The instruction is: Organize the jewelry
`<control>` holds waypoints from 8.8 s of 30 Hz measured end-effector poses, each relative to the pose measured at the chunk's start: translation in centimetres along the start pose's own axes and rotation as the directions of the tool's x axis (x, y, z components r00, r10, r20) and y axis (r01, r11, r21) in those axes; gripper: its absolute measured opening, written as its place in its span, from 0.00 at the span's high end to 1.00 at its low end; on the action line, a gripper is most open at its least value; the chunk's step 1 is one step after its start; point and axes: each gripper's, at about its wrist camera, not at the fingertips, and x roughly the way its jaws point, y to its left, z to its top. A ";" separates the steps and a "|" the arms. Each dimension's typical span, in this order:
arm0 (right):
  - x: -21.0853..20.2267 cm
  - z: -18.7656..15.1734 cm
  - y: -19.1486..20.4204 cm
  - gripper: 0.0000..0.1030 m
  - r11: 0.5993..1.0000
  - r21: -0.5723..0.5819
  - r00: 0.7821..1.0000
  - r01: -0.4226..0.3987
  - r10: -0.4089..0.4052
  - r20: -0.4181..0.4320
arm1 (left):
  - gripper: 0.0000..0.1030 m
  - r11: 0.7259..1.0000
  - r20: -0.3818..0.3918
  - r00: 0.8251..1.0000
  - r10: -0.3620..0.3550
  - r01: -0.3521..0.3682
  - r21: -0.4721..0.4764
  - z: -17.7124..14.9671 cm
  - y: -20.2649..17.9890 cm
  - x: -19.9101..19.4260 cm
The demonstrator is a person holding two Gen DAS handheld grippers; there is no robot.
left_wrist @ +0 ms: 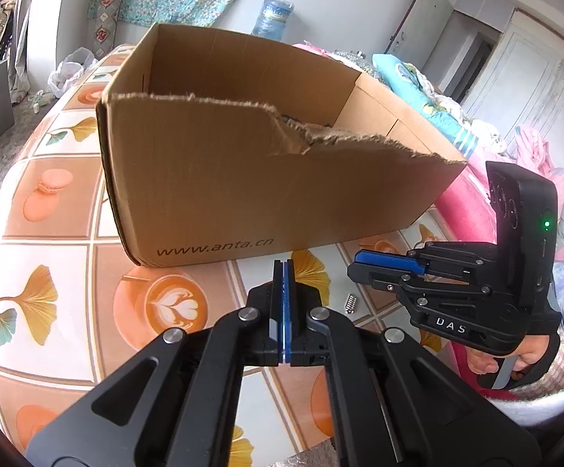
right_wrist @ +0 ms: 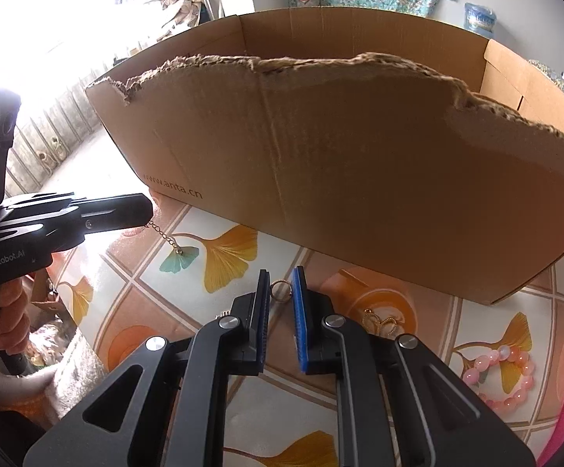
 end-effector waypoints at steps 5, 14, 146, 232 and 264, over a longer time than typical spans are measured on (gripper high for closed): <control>-1.7 0.1 -0.8 0.88 0.998 0.039 0.998 -0.050 0.049 0.040 | 1.00 0.999 0.039 0.999 -0.035 0.035 -0.004 0.7 -0.5 -1.5; -7.8 1.7 -0.5 0.88 0.981 0.034 0.965 -0.193 0.183 0.190 | 1.00 0.983 0.171 0.968 -0.185 0.178 0.055 4.0 -3.0 -6.9; -5.7 -4.5 -3.9 0.94 0.996 0.077 0.995 -0.056 0.049 0.083 | 0.96 0.900 -0.127 0.980 0.152 -0.085 0.427 -2.1 -9.1 5.6; 1.6 14.5 -4.2 0.88 0.985 0.099 0.978 -0.140 0.153 -0.142 | 0.96 0.998 -0.297 0.955 -0.013 -0.005 -0.060 15.6 1.8 7.0; -6.8 12.3 -5.6 0.70 0.965 0.136 0.970 -0.225 0.210 0.119 | 0.84 0.999 -0.043 0.999 -0.032 0.032 -0.005 13.3 0.3 -0.7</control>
